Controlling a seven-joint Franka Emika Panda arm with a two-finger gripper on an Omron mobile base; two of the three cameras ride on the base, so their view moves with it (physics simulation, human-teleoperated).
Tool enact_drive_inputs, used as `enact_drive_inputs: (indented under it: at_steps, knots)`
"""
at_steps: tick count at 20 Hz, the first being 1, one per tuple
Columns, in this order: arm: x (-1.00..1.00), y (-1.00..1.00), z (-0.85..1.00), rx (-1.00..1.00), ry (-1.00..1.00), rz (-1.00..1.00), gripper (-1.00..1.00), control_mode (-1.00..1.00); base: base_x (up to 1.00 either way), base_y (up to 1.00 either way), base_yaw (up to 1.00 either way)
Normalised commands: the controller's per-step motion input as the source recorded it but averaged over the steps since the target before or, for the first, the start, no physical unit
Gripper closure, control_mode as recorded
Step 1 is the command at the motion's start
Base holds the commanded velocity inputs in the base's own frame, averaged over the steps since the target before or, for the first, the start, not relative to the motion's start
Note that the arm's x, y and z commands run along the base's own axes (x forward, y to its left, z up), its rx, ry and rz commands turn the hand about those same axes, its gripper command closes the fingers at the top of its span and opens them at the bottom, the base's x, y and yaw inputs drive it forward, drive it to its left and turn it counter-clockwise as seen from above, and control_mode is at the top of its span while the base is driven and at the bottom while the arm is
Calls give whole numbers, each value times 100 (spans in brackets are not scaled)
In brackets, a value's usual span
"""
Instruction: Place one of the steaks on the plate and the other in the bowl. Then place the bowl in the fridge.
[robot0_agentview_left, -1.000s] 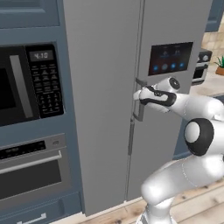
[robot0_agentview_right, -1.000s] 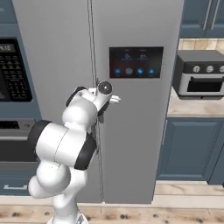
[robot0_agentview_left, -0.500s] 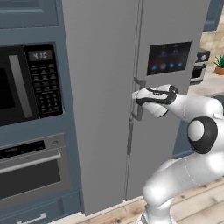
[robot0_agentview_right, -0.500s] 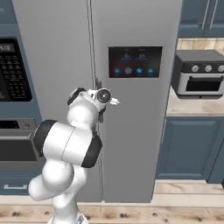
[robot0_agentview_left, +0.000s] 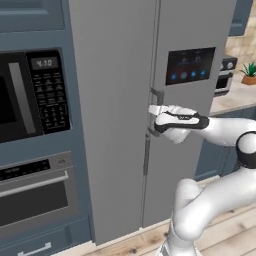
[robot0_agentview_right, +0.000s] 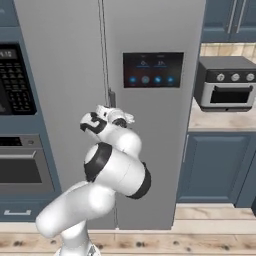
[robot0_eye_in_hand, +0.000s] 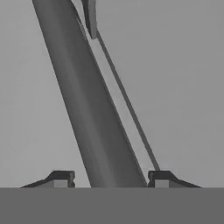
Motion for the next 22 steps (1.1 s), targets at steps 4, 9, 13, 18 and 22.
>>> enact_drive_inputs:
  at_steps: [4, 9, 13, 18, 22]
  knots:
    - [56, -5, 0, 3, 0, 10, 100, -100, 0, 0, 0]
    - [54, -14, 0, 2, 4, 10, 100, -100, 0, 0, 0]
    - [49, -25, 2, 7, 5, 12, 100, -100, 0, 0, 0]
    - [32, -28, 20, 10, 5, 15, 100, -100, 0, 0, 0]
    - [9, -37, 25, 5, 8, 15, 100, -100, 0, 0, 0]
